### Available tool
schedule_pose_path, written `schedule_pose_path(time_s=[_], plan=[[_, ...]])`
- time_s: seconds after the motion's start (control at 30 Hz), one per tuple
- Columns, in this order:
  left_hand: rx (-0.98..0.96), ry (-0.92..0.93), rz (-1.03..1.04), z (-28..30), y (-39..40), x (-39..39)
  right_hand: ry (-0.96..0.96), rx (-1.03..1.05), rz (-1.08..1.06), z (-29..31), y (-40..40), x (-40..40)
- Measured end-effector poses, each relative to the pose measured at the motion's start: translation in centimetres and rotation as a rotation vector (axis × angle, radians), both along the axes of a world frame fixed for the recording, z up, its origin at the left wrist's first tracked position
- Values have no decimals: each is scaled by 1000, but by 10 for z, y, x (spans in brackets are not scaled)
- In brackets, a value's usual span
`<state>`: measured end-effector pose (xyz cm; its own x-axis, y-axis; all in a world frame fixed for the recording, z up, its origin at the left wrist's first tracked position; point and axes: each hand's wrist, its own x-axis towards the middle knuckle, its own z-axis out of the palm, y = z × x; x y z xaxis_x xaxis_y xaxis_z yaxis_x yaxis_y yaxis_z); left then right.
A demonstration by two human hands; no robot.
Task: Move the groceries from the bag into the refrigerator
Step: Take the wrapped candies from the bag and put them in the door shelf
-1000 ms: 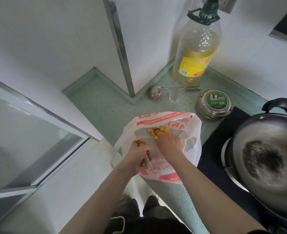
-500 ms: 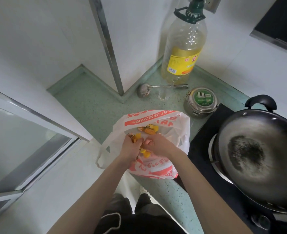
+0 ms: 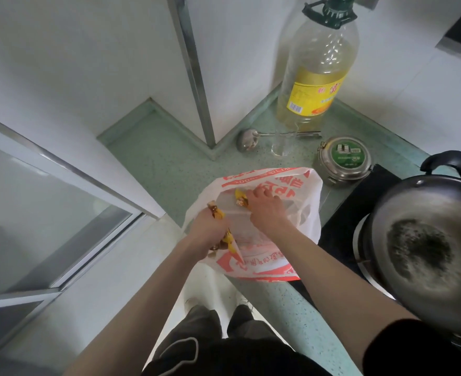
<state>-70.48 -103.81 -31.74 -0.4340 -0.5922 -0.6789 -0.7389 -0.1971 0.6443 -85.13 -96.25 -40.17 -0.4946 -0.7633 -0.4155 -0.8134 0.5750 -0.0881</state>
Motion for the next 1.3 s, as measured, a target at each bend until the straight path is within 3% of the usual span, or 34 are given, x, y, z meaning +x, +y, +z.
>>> schedule_pose_path(time_s=[0.2,0.37,0.5,0.63,0.97,1.3], plan=[[-20,-64,-32,8,-6,10,-8,-52,-27,-7,4,8],[-200,-164,-189,10,-4,11,1,-68,-124,-10,16,15],[-247,-237,-290,10,-2,9,-170,-67,-182,-6,15,17],[-278,-255,-324,9,-1,11,-304,-96,-131,3,10,29],[-269,-239,-274,13,-7,19,-306,-83,123,-4,9,61],[-290,-218,-258,11,-8,26,-320,-24,-139,2,22,52]])
